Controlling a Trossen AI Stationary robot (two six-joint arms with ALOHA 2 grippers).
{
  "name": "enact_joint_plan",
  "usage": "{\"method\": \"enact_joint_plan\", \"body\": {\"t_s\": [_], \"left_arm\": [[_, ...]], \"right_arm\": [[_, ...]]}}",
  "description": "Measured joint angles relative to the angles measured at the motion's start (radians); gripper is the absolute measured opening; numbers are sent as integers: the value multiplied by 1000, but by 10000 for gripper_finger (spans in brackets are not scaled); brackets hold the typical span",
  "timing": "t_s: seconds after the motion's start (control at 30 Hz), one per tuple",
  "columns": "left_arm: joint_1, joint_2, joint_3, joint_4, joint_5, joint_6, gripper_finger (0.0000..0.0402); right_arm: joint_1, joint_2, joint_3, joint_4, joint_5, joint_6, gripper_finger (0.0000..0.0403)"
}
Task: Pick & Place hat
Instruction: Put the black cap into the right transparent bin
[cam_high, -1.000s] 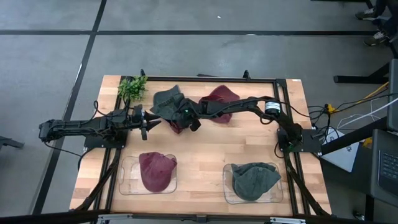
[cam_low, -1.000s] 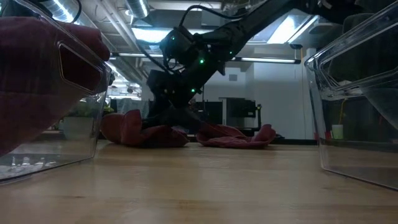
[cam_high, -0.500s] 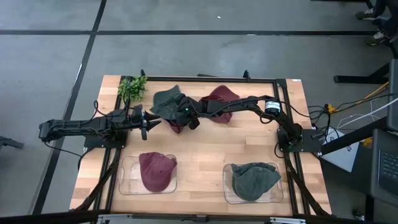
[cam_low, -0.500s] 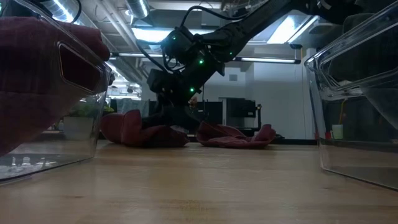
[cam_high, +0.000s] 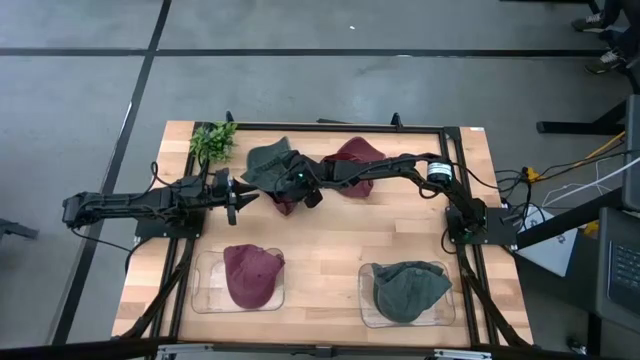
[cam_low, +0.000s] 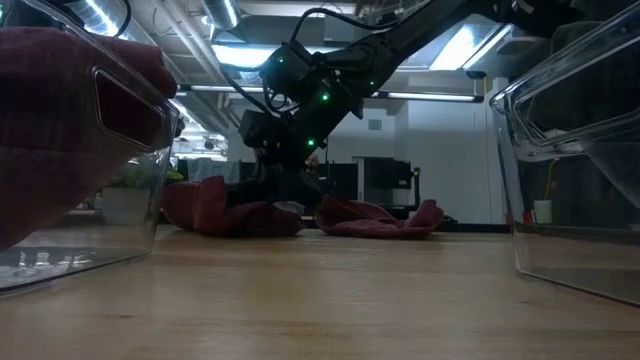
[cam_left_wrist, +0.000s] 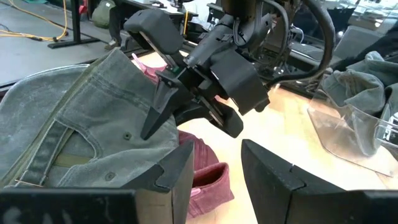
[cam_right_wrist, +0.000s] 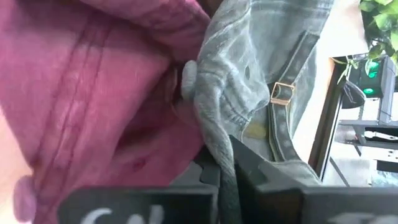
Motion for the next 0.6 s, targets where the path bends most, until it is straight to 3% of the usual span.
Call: {"method": "enact_joint_plan", "body": {"t_s": [0.6], "left_arm": [[0,0,0,1,-3,0,130]], "right_arm": [[-56,-129,0,-73,2,-27,6]]}}
